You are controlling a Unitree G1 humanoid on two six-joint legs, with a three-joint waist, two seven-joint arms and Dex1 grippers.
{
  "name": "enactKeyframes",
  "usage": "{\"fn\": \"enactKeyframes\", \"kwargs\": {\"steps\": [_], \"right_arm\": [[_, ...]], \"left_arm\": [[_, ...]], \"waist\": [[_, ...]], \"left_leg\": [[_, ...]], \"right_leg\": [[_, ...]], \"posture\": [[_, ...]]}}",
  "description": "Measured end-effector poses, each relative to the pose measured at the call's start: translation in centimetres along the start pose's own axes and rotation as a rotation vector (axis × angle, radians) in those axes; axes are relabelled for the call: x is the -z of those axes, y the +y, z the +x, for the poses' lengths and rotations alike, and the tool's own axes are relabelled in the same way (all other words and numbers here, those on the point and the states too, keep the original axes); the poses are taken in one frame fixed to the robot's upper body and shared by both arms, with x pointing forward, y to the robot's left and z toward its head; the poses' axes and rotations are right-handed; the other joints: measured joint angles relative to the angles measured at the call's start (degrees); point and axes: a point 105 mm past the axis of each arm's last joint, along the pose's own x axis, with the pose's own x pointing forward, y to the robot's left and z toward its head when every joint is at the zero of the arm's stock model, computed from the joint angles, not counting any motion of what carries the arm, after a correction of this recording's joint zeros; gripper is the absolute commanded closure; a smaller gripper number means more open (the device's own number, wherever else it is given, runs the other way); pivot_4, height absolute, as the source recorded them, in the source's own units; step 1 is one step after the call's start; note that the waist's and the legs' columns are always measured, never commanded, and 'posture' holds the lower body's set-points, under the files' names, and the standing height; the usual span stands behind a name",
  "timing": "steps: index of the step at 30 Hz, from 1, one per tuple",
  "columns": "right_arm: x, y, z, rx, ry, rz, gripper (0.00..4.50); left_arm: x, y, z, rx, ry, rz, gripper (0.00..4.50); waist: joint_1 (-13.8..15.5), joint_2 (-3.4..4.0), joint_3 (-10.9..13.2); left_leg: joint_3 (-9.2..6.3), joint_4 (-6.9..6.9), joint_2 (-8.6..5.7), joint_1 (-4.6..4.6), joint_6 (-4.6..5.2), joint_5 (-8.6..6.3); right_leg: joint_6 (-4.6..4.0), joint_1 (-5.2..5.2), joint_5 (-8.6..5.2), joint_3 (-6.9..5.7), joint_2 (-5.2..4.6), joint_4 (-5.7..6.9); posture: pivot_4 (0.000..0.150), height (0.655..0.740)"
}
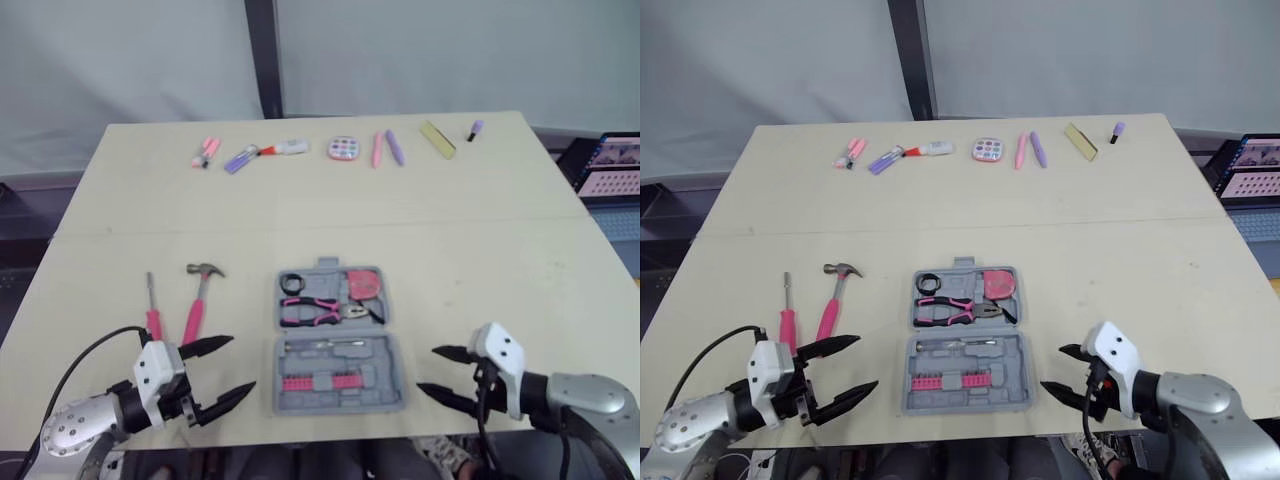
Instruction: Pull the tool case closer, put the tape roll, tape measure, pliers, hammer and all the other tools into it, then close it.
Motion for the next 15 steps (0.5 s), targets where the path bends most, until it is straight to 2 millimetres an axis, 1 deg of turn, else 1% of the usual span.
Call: {"fn": "enactKeyframes", "kwargs": {"steps": [8, 12, 15], "right_arm": [[1.2, 1.0, -0.8, 0.026, -0.022, 0.004, 0.08], [1.7, 1.3, -0.9, 0.031, -0.023, 0.011, 0.08], [1.6, 1.4, -0.9, 0.031, -0.030, -0.001, 0.08]], "left_arm": [[1.4, -1.4, -1.3, -0.118, 0.009, -0.089, 0.00], [1.5, -1.3, -1.5, -0.143, 0.005, -0.089, 0.00], [1.4, -1.3, -1.5, -0.147, 0.003, -0.083, 0.00]], "waist": [[0.12, -0.12, 0.09], [0.19, -0.12, 0.12], [0.16, -0.12, 0.13]], "left_leg": [[-0.03, 0.11, 0.04, 0.01, 0.00, -0.01], [-0.06, 0.19, 0.01, 0.00, 0.00, -0.01], [-0.07, 0.16, 0.03, 0.00, 0.02, -0.02]], "right_leg": [[0.01, 0.09, 0.00, 0.03, 0.01, -0.05], [0.02, 0.14, 0.01, 0.12, 0.00, -0.05], [0.01, 0.13, 0.01, 0.14, 0.00, -0.07]], "posture": [[0.150, 0.7400], [0.150, 0.7400], [0.150, 0.7400]]}}
